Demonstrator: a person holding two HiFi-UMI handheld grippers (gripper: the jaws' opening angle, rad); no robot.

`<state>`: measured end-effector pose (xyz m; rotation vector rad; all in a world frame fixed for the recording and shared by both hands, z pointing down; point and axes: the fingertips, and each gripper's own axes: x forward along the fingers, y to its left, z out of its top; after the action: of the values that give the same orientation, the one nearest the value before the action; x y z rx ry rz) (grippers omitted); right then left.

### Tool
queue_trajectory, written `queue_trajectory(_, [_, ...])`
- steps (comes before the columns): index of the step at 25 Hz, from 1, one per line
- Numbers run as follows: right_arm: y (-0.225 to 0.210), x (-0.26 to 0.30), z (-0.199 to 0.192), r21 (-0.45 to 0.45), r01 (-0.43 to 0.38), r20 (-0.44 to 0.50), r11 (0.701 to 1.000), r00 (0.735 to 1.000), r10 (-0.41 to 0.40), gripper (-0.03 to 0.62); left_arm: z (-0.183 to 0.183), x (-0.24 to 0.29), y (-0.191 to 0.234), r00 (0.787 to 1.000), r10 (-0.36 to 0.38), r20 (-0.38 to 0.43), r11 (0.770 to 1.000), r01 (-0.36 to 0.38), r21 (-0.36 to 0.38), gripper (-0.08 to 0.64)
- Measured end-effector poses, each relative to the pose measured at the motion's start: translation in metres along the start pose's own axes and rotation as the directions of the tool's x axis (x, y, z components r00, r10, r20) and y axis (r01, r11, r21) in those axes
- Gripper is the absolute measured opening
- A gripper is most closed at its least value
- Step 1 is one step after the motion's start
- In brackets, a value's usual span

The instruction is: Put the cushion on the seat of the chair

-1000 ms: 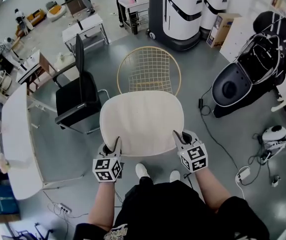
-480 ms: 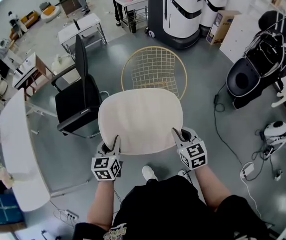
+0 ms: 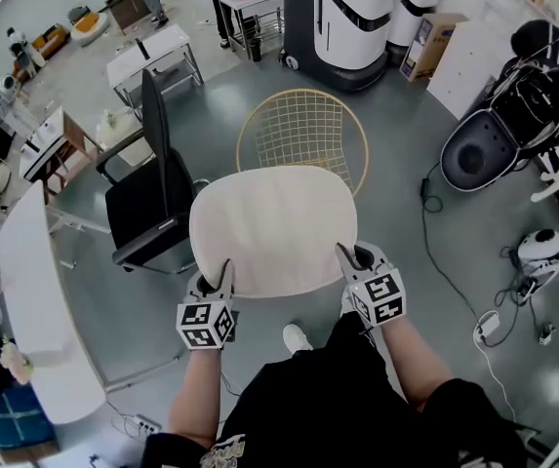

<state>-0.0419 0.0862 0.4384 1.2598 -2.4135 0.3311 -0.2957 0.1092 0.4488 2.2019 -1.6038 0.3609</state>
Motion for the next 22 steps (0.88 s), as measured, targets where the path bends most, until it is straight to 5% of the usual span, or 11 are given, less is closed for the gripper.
queue_trajectory(22, [-0.178, 0.108, 0.029, 0.000, -0.112, -0.038, 0.994, 0.993, 0.112, 0.044, 0.062, 0.172, -0.037, 0.994, 0.103, -0.022, 0.994, -0.104, -0.036, 0.103])
